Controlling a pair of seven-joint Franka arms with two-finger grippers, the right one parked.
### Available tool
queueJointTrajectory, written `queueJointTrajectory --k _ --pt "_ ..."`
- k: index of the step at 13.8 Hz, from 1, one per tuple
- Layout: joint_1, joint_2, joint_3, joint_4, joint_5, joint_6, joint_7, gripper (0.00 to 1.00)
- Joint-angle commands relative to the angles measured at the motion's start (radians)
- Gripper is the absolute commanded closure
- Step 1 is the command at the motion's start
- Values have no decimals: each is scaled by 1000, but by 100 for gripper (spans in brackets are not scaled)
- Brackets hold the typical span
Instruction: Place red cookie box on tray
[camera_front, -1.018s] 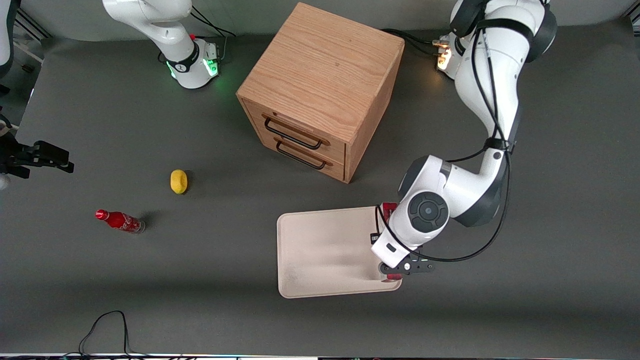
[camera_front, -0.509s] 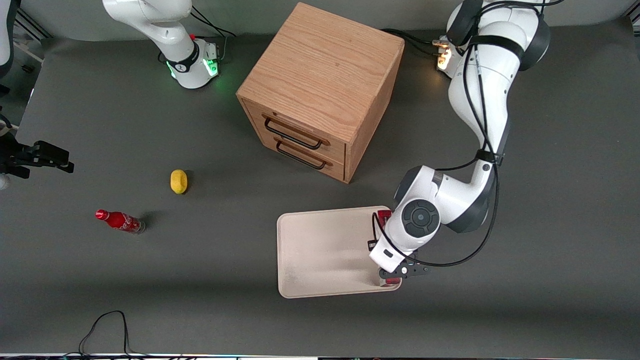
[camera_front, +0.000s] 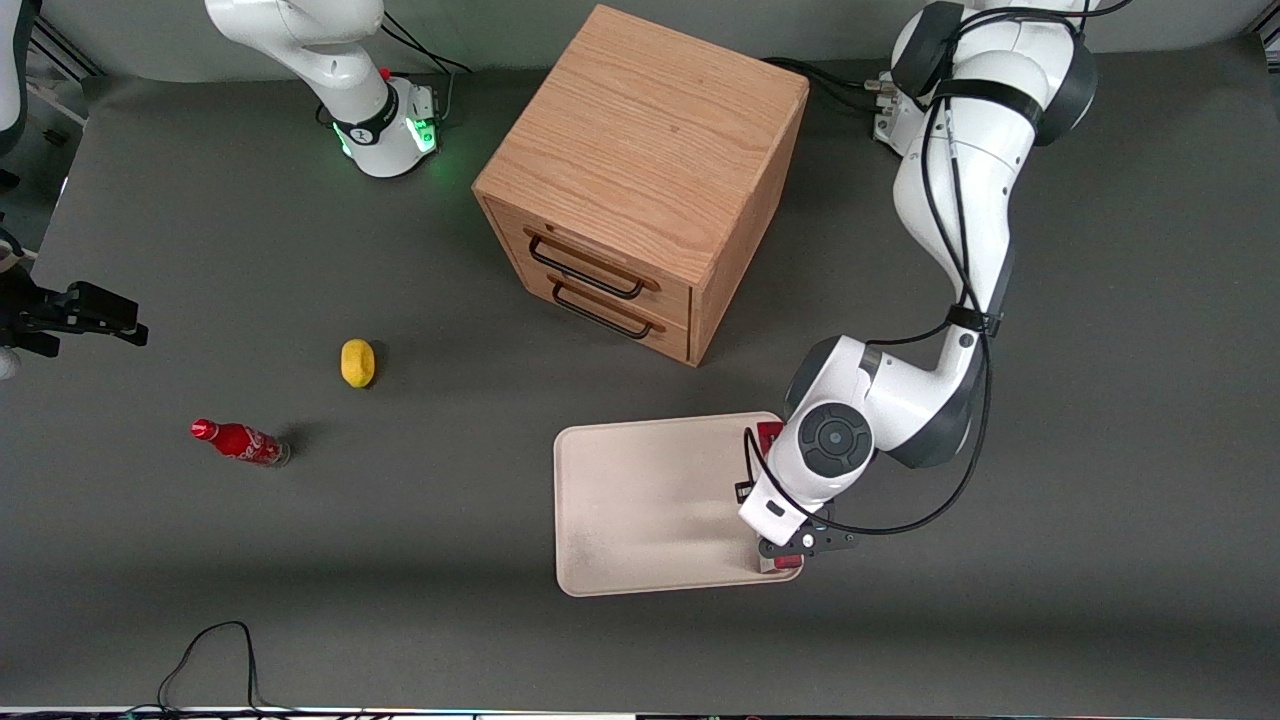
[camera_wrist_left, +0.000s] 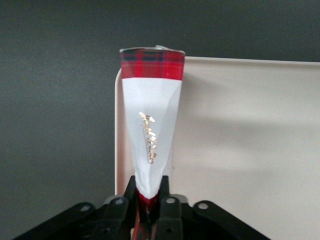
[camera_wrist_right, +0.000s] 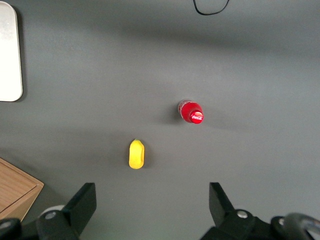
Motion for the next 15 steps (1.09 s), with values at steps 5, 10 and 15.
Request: queueJointTrajectory --k 5,10,15 --pt "-9 -76 1 -4 31 -73 -22 0" --pt "-41 -283 -8 -4 18 -340 -22 0" --pt "-29 -443 -21 -9 20 -500 -3 0"
